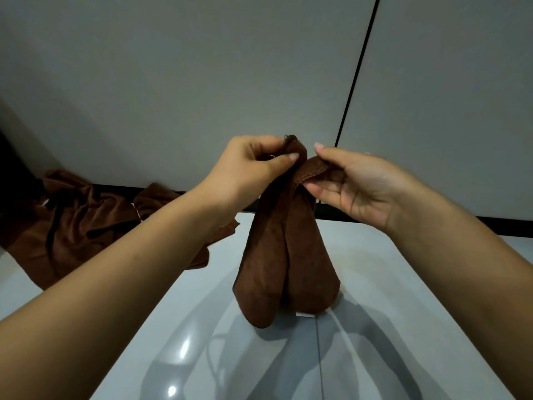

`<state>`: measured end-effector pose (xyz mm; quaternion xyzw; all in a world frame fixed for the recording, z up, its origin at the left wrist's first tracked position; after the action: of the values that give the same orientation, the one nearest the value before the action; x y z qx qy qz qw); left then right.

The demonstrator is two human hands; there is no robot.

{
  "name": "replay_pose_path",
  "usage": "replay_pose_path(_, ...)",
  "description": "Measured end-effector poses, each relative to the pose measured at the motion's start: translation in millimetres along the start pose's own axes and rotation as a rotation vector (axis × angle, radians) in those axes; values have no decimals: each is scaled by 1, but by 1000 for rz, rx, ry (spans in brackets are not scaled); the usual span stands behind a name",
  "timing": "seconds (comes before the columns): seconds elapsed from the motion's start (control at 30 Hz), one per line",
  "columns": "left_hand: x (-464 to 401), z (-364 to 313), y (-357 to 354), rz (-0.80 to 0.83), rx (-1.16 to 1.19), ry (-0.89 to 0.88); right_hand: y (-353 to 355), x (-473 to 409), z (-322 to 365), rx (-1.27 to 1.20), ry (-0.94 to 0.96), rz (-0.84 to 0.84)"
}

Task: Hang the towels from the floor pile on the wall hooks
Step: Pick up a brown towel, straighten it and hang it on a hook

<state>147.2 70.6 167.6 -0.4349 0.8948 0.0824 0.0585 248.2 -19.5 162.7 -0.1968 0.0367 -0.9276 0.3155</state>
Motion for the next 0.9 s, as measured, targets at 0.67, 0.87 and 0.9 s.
replay_pose_path(0.67,1,2,-6,-76,-522,-471,-4,7,5,637,441,-26)
replay_pose_path(0.87,-14,-18,16,-194,-371,-407,-21,24,6,648,782,12)
replay_pose_path(0.9,-14,-23,18,-193,-347,-420,-25,26,5,641,820,24)
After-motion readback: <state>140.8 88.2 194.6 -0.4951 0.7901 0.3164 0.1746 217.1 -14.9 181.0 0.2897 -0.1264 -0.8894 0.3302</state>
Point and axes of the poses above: each hand's wrist, its own x-axis away from the middle knuckle, its own y-axis out of the back of the hand, z = x × y, the point moved 4 cm from there along -x, towards the middle knuckle, and after that the axes turned 13 degrees about -z, right-handed, at the moved point
